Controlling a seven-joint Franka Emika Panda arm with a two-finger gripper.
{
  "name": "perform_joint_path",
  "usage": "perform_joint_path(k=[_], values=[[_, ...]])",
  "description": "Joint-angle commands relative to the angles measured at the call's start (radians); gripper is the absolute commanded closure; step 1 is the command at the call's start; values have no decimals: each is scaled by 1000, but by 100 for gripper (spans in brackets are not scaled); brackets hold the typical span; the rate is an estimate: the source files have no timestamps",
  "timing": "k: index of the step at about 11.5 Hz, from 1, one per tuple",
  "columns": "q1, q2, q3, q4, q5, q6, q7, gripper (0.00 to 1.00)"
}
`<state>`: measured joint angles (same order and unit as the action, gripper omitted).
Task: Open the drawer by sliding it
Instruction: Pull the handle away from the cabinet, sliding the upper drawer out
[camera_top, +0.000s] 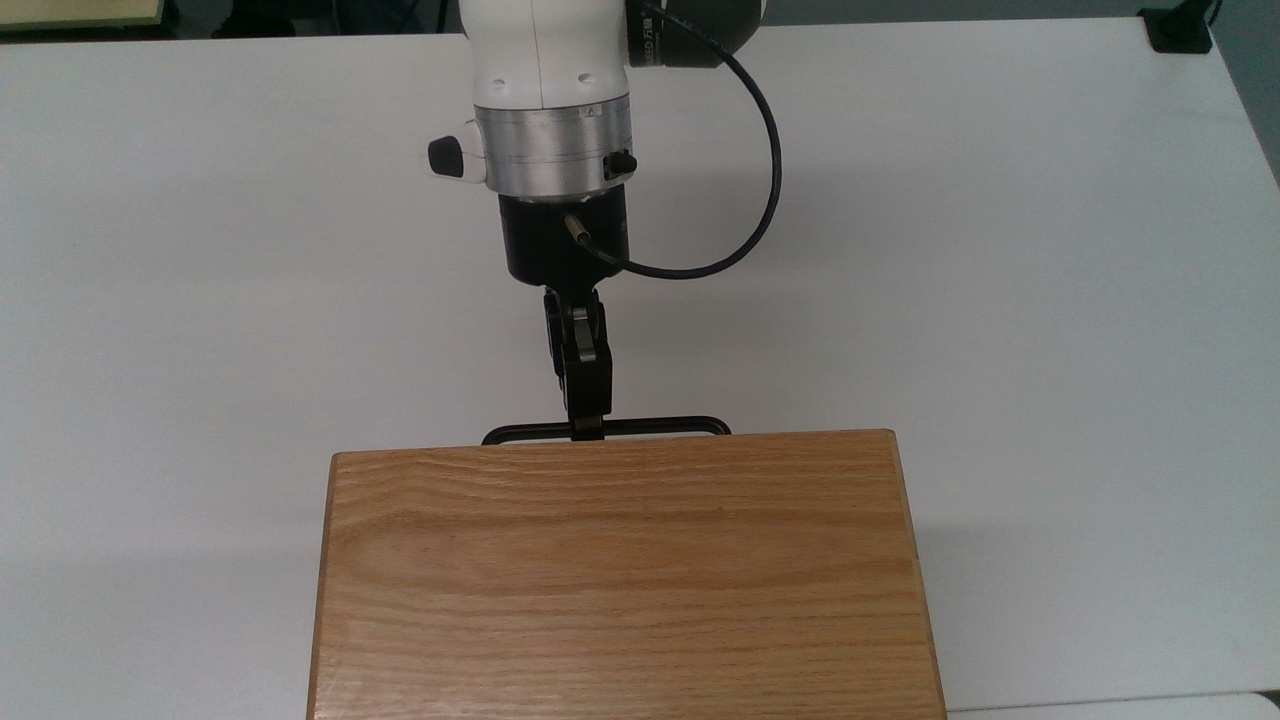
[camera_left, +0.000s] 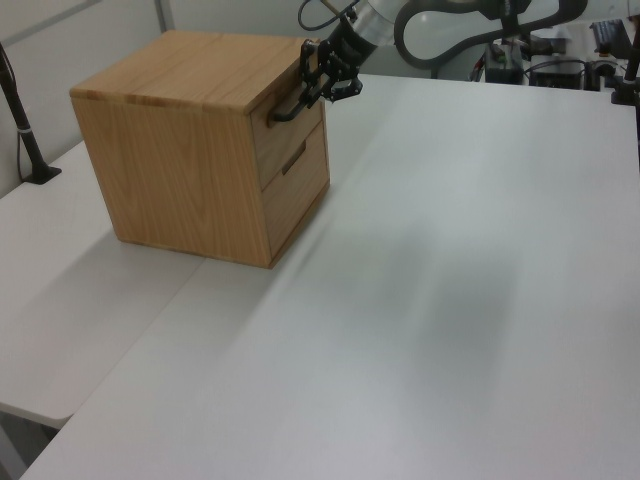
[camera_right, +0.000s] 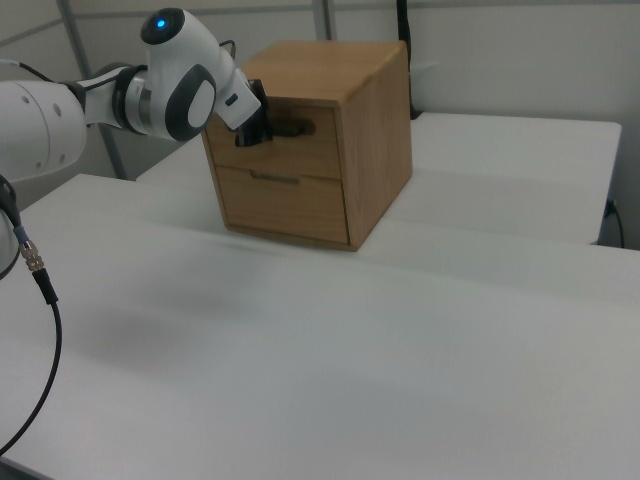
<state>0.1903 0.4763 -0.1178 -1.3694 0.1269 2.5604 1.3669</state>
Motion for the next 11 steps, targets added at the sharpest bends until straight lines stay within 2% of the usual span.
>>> perform_joint_path(k=[1,6,9,11], values=[[21,-130,-14,-133,-7,-12,-86,100],[23,-451,-13,-497,10,-55,-205,100],[9,-585,-14,-615,74,-158,-328,100],[6,-643,-19,-643,97,-279,-411,100]])
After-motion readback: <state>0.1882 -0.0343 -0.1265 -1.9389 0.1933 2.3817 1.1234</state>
